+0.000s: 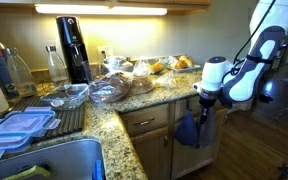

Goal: Remove the blue cloth from the countertop and hang it on the drawer

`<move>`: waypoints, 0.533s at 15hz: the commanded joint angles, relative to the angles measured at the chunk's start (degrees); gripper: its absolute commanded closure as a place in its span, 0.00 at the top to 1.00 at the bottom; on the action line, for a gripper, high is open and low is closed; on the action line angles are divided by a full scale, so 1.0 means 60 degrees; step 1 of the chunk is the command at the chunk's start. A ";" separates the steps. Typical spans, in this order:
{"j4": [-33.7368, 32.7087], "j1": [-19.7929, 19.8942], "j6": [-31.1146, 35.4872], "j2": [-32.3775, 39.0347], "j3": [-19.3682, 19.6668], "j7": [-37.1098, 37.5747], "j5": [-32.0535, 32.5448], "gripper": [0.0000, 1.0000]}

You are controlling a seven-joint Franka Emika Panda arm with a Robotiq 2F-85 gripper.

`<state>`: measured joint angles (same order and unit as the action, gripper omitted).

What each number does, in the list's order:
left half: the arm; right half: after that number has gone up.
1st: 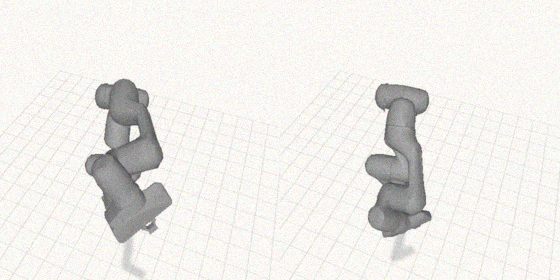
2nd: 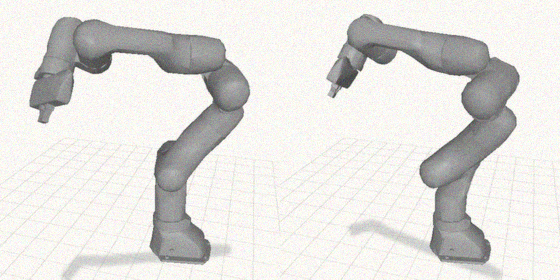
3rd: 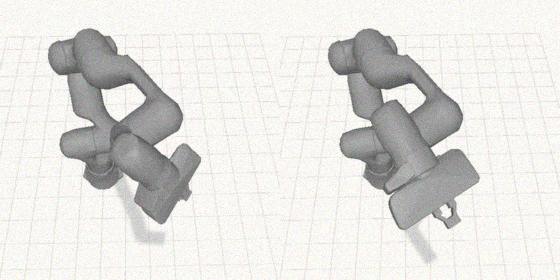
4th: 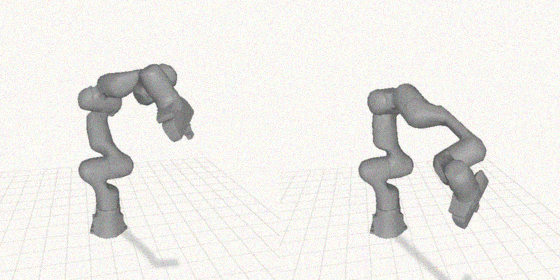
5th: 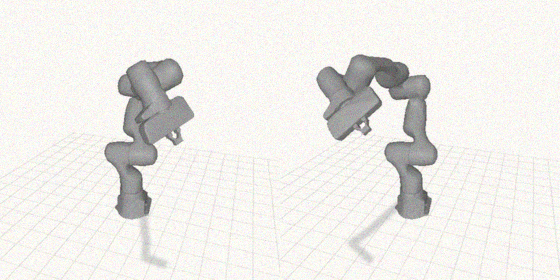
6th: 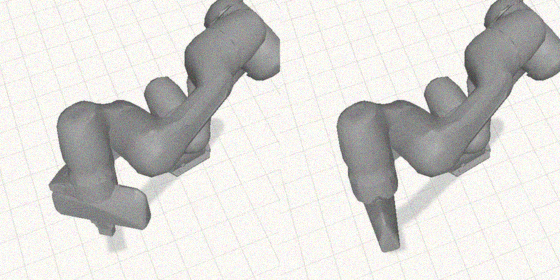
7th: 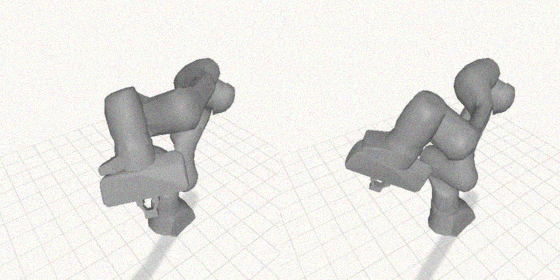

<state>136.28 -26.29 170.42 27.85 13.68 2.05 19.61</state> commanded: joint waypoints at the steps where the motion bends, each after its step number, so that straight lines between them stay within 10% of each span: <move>1: 0.0490 0.0559 -0.0028 -0.0636 -0.0459 -0.0042 0.0002 0.95; 8: 0.1236 0.1998 -0.0086 -0.1766 -0.2027 -0.0689 -0.0648 1.00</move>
<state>138.34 -18.86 170.41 23.84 5.93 0.81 17.95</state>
